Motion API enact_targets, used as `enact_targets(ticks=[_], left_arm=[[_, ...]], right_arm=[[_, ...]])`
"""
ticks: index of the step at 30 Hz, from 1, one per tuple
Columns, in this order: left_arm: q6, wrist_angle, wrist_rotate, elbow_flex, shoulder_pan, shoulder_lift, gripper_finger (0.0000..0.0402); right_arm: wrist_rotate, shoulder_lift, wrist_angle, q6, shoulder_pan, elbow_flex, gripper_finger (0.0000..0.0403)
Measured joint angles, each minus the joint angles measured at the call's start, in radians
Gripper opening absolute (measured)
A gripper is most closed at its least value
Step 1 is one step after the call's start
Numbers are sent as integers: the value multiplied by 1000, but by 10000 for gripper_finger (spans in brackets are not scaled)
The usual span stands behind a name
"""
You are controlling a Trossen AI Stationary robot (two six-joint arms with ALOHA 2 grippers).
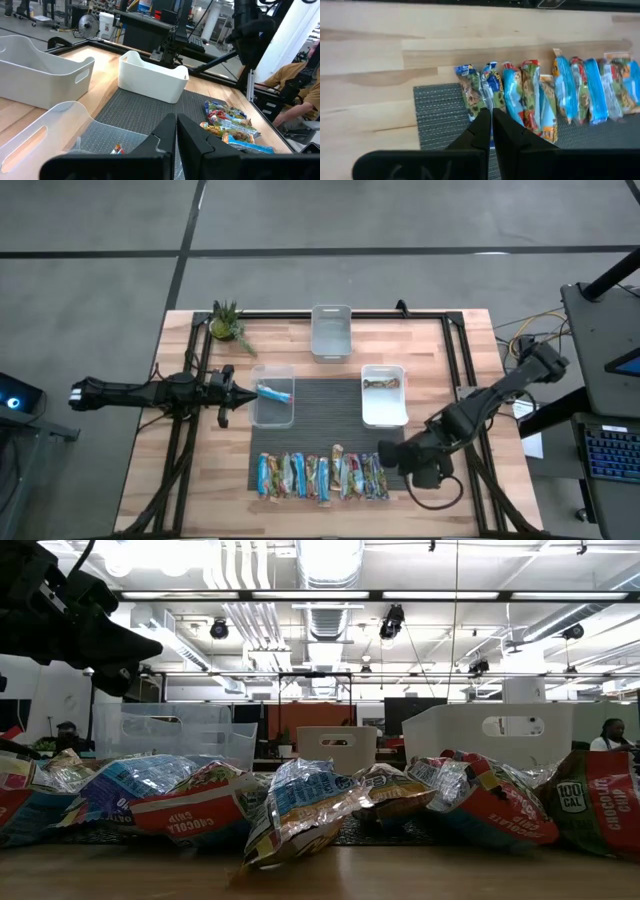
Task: Pick and place Granola Bars by type
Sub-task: Put the blue granola bar into the gray bin
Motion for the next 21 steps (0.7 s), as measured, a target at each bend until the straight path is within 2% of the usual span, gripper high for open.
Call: enact_targets(ticks=[8, 14, 21], left_arm=[[0, 0, 0, 0, 0, 0, 0], [0, 0, 0, 0, 0, 0, 0], [0, 0, 0, 0, 0, 0, 0]], right_arm=[[56, 69, 47, -67, -1, 0, 9], [58, 123, 38, -75, -2, 0, 11], [63, 170, 37, -67, -2, -1, 61]])
